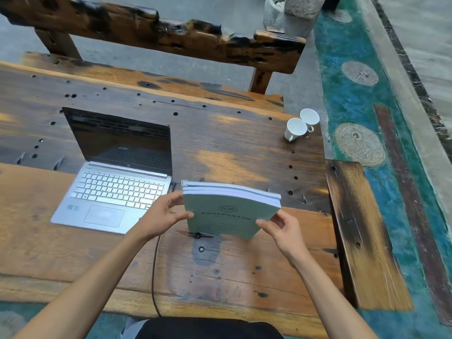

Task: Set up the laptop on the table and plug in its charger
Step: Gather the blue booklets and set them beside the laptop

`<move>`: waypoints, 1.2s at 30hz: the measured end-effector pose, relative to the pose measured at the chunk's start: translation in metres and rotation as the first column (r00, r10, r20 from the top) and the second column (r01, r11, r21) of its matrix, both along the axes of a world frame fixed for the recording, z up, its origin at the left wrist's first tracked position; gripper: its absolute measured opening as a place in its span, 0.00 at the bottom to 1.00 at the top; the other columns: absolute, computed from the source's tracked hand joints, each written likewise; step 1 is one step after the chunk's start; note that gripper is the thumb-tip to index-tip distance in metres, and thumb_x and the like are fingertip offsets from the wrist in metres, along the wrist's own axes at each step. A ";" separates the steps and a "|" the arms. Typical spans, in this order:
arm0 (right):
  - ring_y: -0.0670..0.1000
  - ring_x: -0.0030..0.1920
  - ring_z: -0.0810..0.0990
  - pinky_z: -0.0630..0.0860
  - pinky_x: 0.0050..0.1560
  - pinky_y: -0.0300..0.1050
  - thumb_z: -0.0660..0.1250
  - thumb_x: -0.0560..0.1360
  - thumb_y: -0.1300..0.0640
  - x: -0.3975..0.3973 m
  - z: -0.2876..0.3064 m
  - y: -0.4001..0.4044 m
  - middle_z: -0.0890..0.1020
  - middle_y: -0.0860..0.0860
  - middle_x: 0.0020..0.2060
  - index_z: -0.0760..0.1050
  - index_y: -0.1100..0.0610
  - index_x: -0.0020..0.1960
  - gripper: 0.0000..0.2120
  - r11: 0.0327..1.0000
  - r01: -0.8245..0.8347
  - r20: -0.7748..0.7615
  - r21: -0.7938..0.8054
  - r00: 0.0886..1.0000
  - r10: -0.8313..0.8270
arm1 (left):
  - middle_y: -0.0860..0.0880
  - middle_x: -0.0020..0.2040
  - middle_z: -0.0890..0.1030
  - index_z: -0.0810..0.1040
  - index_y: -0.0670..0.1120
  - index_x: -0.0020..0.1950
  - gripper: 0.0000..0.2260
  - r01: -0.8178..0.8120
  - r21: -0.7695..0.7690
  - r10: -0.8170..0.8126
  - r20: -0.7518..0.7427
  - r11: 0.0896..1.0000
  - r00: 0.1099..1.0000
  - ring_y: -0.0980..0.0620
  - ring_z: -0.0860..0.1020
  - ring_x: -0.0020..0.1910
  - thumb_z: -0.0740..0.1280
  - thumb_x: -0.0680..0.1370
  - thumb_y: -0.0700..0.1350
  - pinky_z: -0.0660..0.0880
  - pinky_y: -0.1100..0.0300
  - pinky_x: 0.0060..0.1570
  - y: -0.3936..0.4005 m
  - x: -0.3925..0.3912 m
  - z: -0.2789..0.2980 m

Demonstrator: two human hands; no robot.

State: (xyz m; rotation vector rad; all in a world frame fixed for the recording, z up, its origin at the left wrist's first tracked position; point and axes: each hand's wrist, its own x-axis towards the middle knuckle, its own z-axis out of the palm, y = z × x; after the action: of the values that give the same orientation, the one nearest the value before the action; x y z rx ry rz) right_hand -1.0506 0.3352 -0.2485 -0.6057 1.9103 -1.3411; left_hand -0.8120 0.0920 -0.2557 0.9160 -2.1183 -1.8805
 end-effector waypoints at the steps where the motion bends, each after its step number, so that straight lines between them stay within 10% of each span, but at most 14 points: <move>1: 0.44 0.56 0.85 0.79 0.62 0.53 0.77 0.73 0.62 -0.002 0.001 -0.003 0.87 0.43 0.53 0.84 0.48 0.55 0.15 1.000 -0.010 0.002 0.003 1.000 0.010 | 0.58 0.63 0.83 0.80 0.59 0.65 0.23 0.006 -0.011 -0.005 0.007 1.000 1.000 0.57 0.78 0.66 0.77 0.74 0.41 0.70 0.45 0.70 -0.001 -0.002 0.001; 22: 0.44 0.59 0.83 0.77 0.63 0.39 0.73 0.76 0.66 -0.014 -0.026 0.001 0.86 0.43 0.56 0.78 0.52 0.60 0.16 0.996 -0.075 -0.016 0.049 0.997 0.076 | 0.59 0.63 0.82 0.78 0.57 0.65 0.19 -0.094 -0.087 0.099 0.056 0.992 0.993 0.56 0.78 0.66 0.75 0.75 0.46 0.76 0.46 0.64 0.005 -0.005 -0.033; 29: 0.50 0.57 0.83 0.81 0.57 0.44 0.72 0.77 0.63 -0.017 -0.028 -0.004 0.85 0.51 0.57 0.78 0.58 0.62 0.13 0.999 0.000 0.070 0.033 0.998 -0.002 | 0.47 0.58 0.85 0.78 0.47 0.63 0.19 -0.043 0.113 0.041 0.022 0.993 0.999 0.50 0.84 0.58 0.75 0.74 0.37 0.80 0.60 0.56 -0.020 -0.016 -0.022; 36: 0.49 0.52 0.83 0.79 0.42 0.33 0.71 0.79 0.60 -0.027 -0.047 -0.020 0.85 0.55 0.54 0.78 0.62 0.61 0.12 0.980 0.099 0.303 0.173 0.941 -0.149 | 0.40 0.52 0.87 0.75 0.41 0.61 0.15 -0.225 0.392 0.151 0.209 0.892 0.966 0.46 0.86 0.48 0.74 0.76 0.37 0.83 0.52 0.44 -0.032 -0.049 -0.031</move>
State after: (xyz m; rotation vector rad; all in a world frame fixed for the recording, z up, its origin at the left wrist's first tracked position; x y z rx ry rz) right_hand -1.0776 0.3150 -0.2952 -0.1808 1.7899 -1.2655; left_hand -0.8606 0.0601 -0.2870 1.3629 -1.6546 -2.2566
